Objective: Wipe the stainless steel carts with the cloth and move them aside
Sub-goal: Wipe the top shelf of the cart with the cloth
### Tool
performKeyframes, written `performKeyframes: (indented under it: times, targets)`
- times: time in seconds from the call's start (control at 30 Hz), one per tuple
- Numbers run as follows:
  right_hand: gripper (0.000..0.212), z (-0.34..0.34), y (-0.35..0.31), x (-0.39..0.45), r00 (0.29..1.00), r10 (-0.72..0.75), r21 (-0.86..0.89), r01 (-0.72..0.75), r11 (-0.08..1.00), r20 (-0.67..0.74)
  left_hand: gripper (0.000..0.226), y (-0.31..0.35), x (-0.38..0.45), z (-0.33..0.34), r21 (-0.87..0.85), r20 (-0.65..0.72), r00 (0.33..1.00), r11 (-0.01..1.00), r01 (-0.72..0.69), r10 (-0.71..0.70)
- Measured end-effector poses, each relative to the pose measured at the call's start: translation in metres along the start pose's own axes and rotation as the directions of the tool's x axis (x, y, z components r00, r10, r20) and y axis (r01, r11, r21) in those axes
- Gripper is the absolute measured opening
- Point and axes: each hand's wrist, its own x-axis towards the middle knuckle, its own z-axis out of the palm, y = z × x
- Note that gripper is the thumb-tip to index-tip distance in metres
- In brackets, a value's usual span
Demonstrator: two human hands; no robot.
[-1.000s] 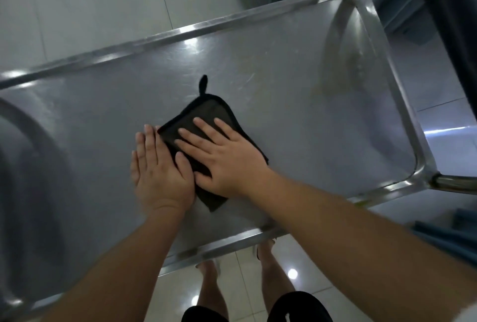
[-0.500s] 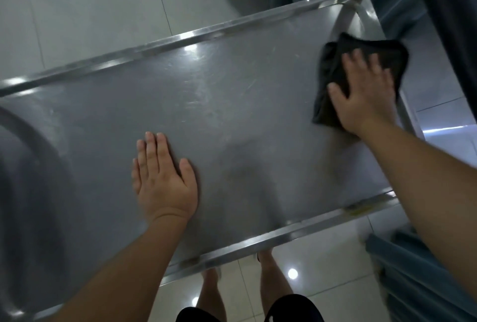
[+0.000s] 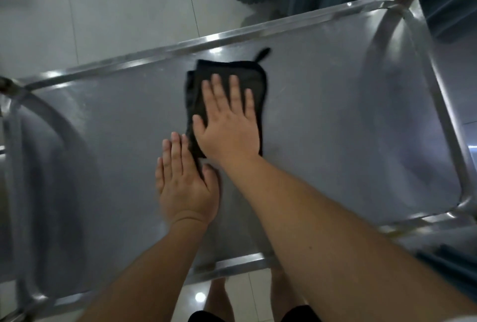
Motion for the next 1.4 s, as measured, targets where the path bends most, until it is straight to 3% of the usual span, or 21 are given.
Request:
performKeyframes:
  times: [0.13, 0.23, 0.33, 0.43, 0.53, 0.67, 0.8, 0.93, 1.03, 1.1, 1.23, 1.4]
  targets:
    - [0.074, -0.018, 0.042, 0.036, 0.891, -0.43, -0.092, 0.445, 0.891, 0.146, 0.074, 0.0, -0.003, 0.0, 0.037, -0.011, 0.999, 0.999, -0.031, 0.031]
    - [0.076, -0.037, 0.097, 0.055, 0.878, -0.453, -0.14, 0.474, 0.869, 0.155, 0.074, -0.002, -0.003, 0.001, 0.032, -0.021, 0.999, 0.999, -0.035, 0.036]
    - [0.078, -0.058, 0.167, 0.065, 0.962, -0.264, -0.153, 0.273, 0.95, 0.075, 0.073, -0.004, -0.003, 0.003, 0.036, -0.024, 0.999, 0.998, -0.042, 0.043]
    - [0.081, -0.079, 0.243, 0.07, 0.998, 0.059, -0.135, -0.059, 0.989, -0.002, 0.074, -0.005, -0.003, 0.005, 0.044, -0.014, 0.999, 0.998, -0.047, 0.048]
    - [0.085, -0.087, 0.274, 0.076, 0.917, 0.397, -0.074, -0.399, 0.914, -0.043, 0.074, -0.007, -0.002, 0.006, 0.049, -0.01, 0.999, 0.998, -0.044, 0.044]
    - [0.082, -0.076, 0.222, 0.087, 0.801, 0.594, 0.048, -0.592, 0.805, -0.074, 0.074, -0.009, -0.002, 0.006, 0.047, -0.019, 0.999, 0.998, -0.04, 0.041]
    - [0.078, -0.052, 0.129, 0.077, 0.911, 0.403, 0.039, -0.401, 0.915, -0.082, 0.075, -0.007, -0.003, 0.005, 0.044, -0.024, 0.999, 0.998, -0.037, 0.038]
    - [0.076, -0.028, 0.042, 0.069, 1.0, -0.017, -0.017, 0.017, 1.0, -0.005, 0.076, -0.006, -0.003, 0.004, 0.043, -0.014, 1.0, 0.999, -0.025, 0.025]
    - [0.072, -0.022, 0.01, 0.084, 0.935, -0.341, -0.065, 0.348, 0.935, 0.094, 0.076, -0.005, -0.004, 0.004, 0.052, -0.002, 1.0, 0.998, -0.021, 0.021]
    - [0.068, -0.021, 0.004, 0.095, 0.875, -0.464, -0.092, 0.478, 0.874, 0.136, 0.076, -0.005, -0.004, 0.004, 0.059, -0.005, 1.0, 0.998, -0.019, 0.019]
    - [0.064, -0.024, 0.018, 0.109, 0.834, -0.53, -0.109, 0.547, 0.83, 0.151, 0.076, -0.005, -0.004, 0.005, 0.057, -0.01, 1.0, 0.998, -0.016, 0.017]
    - [0.063, -0.039, 0.063, 0.123, 0.877, -0.471, -0.133, 0.481, 0.867, 0.098, 0.076, -0.006, -0.004, 0.005, 0.054, -0.019, 0.999, 0.998, -0.025, 0.026]
